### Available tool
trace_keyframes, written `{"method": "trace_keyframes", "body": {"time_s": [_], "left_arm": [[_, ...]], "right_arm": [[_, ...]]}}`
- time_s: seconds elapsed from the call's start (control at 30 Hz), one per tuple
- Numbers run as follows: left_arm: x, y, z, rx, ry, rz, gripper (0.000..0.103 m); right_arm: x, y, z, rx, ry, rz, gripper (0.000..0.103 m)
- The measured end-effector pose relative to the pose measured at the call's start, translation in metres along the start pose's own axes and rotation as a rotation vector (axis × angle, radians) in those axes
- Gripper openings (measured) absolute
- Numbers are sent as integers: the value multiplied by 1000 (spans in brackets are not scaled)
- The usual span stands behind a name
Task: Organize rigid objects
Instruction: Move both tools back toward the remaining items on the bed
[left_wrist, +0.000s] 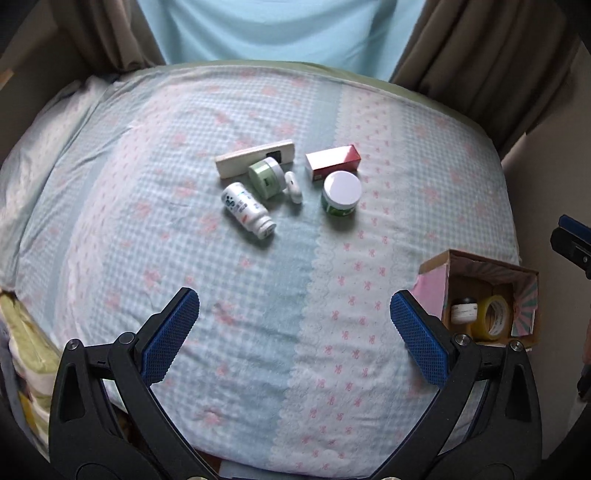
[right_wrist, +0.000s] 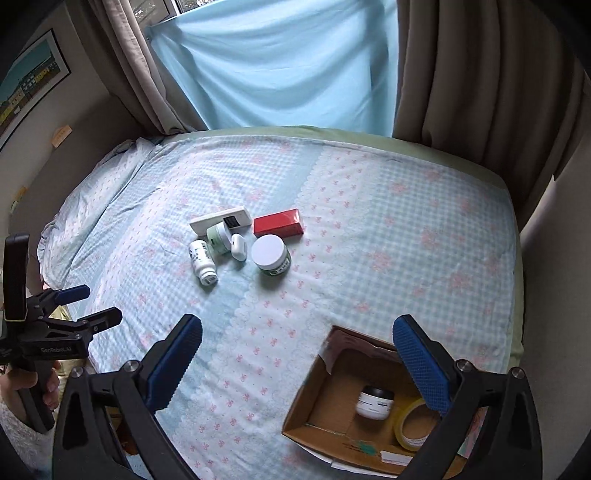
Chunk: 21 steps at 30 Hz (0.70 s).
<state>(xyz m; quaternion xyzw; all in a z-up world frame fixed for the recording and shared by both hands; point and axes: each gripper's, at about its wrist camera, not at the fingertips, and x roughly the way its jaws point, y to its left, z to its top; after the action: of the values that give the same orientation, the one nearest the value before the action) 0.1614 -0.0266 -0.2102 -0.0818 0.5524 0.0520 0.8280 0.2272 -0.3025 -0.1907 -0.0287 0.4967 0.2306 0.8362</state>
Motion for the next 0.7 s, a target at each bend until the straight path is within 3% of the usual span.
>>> {"method": "trace_keyframes", "body": {"time_s": [0.33,0.7], "left_arm": [[35,74,30,-196,6,-33,103],[120,121,62,-371,102,-84,103]], "right_arm": [[69,76,73,-102,62,65,103],[183,135,139,-193,215,106,103]]}}
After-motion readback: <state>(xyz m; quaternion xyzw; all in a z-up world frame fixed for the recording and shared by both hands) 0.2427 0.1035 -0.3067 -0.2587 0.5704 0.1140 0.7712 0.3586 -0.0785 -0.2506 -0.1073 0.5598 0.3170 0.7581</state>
